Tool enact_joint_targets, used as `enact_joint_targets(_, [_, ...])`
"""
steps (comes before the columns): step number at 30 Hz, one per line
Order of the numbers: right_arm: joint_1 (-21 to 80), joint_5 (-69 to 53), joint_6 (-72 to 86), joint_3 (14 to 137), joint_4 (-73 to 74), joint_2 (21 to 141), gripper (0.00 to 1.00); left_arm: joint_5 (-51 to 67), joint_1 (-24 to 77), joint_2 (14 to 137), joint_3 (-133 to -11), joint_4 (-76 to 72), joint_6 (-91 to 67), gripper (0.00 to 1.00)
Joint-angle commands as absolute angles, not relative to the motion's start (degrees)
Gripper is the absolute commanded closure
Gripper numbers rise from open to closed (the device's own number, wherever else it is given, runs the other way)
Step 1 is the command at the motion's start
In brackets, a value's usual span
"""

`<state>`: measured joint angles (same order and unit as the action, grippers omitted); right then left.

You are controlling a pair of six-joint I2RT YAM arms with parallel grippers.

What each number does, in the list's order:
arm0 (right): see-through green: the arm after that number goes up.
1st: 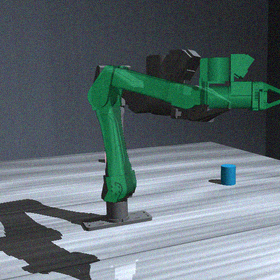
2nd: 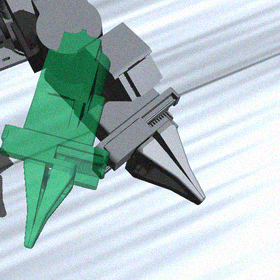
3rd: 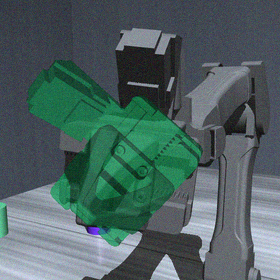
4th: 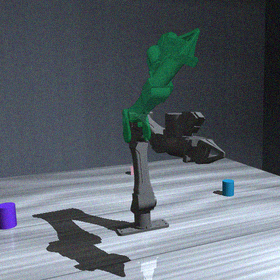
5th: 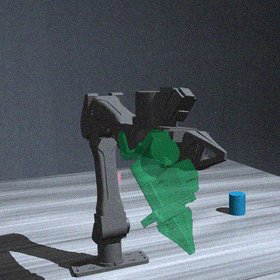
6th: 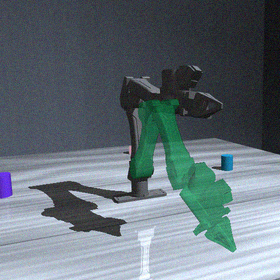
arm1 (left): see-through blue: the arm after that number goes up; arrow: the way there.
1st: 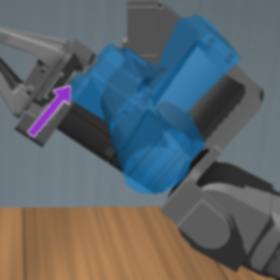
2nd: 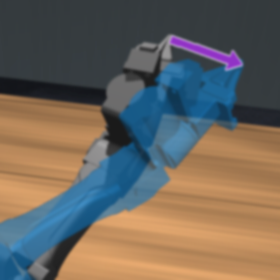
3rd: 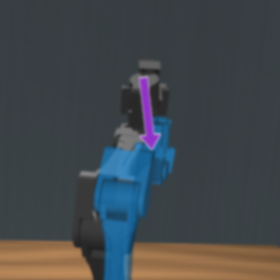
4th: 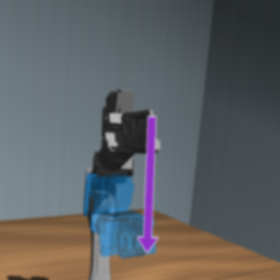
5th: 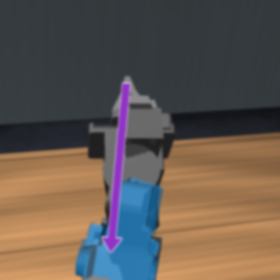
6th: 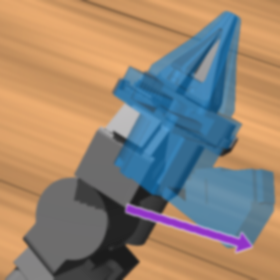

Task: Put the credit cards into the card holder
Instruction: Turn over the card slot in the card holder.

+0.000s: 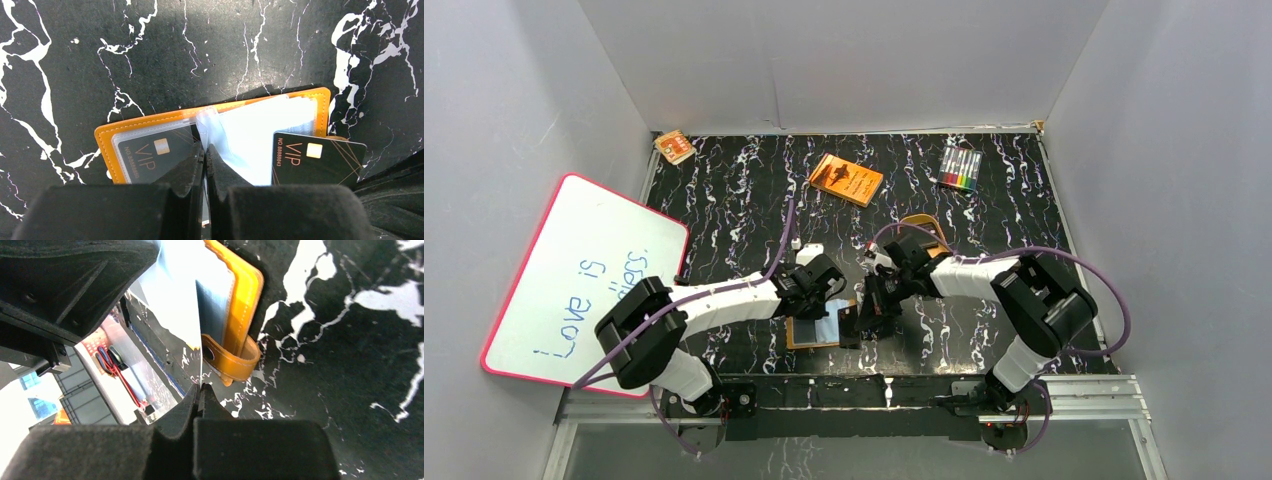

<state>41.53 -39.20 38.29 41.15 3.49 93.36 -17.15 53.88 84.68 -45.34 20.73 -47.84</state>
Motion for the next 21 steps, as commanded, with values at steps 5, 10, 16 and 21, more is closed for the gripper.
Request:
enact_joint_targets(5, [43.98, -40.46, 36.98, 46.05, 1.77, 97.28, 1.0, -17.2, 53.61, 82.08, -44.83, 20.53, -48.29, 1.0])
enact_joint_targets(10, [44.68, -40.52, 37.65, 47.1, 0.83, 97.78, 1.0, -17.08, 53.53, 80.77, -45.67, 21.23, -48.13, 0.94])
enact_joint_targets(16, [44.76, -40.57, 39.11, 47.29, -0.48, 97.45, 1.0, -16.92, 53.44, 78.09, -47.97, 23.63, -47.64, 0.58])
enact_joint_targets(21, [44.82, -40.56, 40.46, 47.54, -1.98, 97.04, 1.0, -17.49, 53.36, 75.0, -49.46, 26.2, -47.36, 0.47])
